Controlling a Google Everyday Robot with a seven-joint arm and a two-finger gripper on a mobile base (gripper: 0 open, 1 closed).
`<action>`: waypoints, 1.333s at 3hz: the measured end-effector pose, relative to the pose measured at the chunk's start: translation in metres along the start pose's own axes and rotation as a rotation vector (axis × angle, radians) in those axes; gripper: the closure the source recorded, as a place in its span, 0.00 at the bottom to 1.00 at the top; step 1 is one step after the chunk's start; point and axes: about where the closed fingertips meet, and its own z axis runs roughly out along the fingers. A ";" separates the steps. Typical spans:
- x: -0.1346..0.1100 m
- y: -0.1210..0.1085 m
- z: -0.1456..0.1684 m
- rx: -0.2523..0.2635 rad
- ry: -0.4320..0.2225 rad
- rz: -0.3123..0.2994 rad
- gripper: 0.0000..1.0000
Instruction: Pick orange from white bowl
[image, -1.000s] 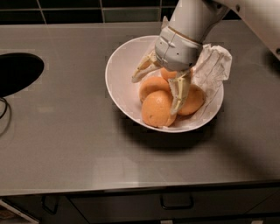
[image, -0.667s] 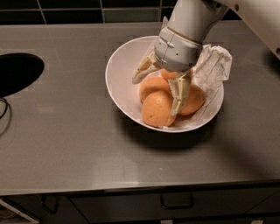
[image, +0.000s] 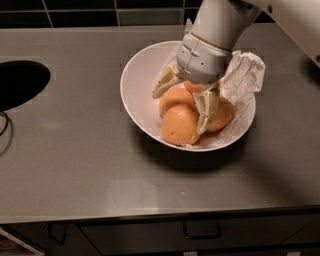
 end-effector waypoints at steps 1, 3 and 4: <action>0.000 0.000 0.000 0.000 0.000 0.000 0.26; 0.005 0.004 0.011 -0.024 -0.028 -0.016 0.29; 0.007 0.007 0.017 -0.038 -0.034 -0.015 0.29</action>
Offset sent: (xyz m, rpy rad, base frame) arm -0.0322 -0.0288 -0.0099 -0.0428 0.1369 0.0852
